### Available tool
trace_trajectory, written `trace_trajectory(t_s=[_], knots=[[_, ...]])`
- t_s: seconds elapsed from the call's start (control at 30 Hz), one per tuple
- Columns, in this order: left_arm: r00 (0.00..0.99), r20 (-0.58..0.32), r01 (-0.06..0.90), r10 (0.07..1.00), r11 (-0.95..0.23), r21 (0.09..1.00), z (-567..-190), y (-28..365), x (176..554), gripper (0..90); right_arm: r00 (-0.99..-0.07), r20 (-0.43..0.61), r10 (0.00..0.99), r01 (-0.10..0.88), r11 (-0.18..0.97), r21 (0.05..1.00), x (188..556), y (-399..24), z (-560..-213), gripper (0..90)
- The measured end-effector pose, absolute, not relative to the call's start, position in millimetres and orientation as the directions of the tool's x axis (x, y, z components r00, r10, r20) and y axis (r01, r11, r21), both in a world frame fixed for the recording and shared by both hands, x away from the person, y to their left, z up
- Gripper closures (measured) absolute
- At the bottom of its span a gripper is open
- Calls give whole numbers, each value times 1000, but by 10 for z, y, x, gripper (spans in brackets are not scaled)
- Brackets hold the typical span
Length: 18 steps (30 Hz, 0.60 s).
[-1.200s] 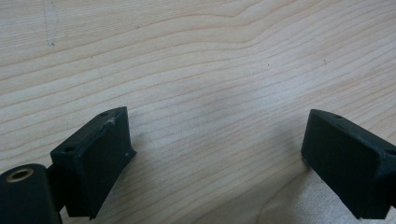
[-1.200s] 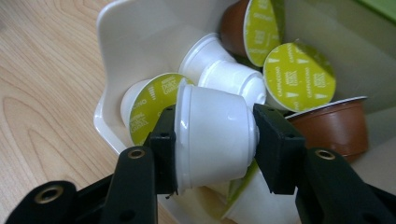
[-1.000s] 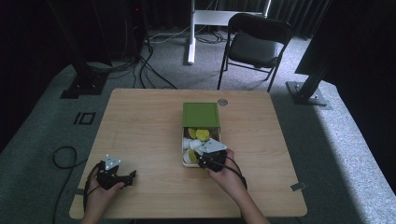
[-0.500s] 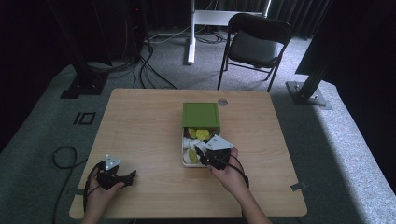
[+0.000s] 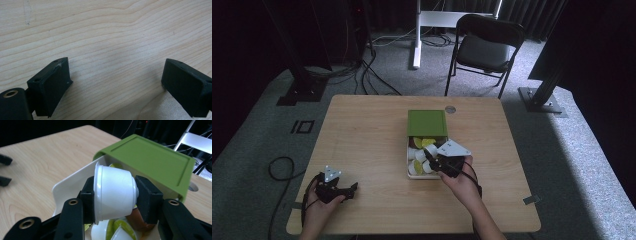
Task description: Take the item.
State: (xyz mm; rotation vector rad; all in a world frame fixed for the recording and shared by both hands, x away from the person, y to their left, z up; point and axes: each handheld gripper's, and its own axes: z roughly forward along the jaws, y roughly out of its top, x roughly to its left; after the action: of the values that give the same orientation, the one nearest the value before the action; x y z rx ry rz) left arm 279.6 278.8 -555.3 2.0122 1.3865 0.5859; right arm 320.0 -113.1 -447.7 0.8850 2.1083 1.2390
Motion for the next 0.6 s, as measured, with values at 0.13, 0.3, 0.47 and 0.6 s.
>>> trace_trajectory(t_s=[0.13, 0.3, 0.47, 0.6], knots=[[351, 13, 662, 936, -258, 704, -5553, 2788, 2796, 95, -617, -102, 780, 249, 317, 915, 3206, -1192, -4433, 556], [351, 13, 662, 936, -258, 704, -5553, 2788, 2796, 95, -596, -104, 796, 225, 290, 930, 3218, -1265, -4388, 556], [351, 13, 662, 936, -258, 703, -5553, 2788, 2795, 95, -556, -95, 826, 220, 256, 941, 3250, -1366, -4363, 556], [351, 13, 662, 936, -258, 703, -5553, 2788, 2796, 95, -534, -96, 840, 219, 247, 944, 3276, -1438, -4361, 556]])
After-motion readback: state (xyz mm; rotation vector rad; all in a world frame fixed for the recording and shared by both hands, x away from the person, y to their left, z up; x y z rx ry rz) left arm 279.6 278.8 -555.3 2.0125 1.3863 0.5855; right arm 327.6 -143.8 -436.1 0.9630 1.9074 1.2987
